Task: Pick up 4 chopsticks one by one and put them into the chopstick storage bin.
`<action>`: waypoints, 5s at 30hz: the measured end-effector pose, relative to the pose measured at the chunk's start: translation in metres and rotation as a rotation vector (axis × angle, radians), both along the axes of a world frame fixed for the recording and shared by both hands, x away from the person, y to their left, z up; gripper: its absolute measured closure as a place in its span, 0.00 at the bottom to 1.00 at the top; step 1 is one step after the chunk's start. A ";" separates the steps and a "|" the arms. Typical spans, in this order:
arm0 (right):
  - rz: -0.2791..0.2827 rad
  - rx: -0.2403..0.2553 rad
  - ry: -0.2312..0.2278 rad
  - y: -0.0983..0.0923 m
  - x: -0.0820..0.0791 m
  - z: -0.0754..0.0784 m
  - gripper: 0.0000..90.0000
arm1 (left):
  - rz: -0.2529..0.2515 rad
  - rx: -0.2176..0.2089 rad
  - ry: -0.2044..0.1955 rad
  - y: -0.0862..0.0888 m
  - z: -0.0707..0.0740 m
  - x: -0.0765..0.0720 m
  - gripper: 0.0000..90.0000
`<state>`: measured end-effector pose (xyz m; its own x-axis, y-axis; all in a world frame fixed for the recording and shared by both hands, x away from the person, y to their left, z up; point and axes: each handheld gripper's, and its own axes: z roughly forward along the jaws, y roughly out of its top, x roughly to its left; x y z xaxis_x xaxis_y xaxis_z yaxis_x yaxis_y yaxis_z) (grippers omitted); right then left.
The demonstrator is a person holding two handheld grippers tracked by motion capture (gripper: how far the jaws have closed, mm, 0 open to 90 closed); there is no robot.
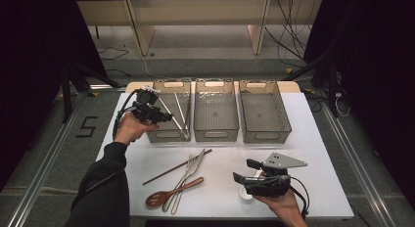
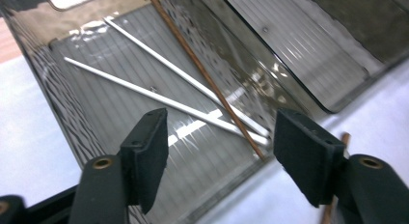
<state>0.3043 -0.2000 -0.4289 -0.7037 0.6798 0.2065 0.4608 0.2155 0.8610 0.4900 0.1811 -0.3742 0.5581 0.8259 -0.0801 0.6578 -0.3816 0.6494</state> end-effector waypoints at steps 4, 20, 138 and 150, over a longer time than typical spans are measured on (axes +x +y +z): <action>-0.002 0.002 -0.002 0.000 0.000 0.000 0.34 | -0.014 -0.015 0.001 -0.001 0.000 -0.013 0.36; -0.004 0.004 -0.002 -0.001 -0.001 0.000 0.34 | -0.120 0.044 0.047 -0.015 -0.022 -0.052 0.28; -0.007 -0.010 0.008 -0.002 -0.002 -0.003 0.34 | -0.418 0.308 0.158 -0.042 -0.047 -0.085 0.94; -0.012 -0.009 0.007 -0.003 -0.002 -0.003 0.34 | -0.375 0.210 0.077 -0.039 -0.022 -0.086 0.94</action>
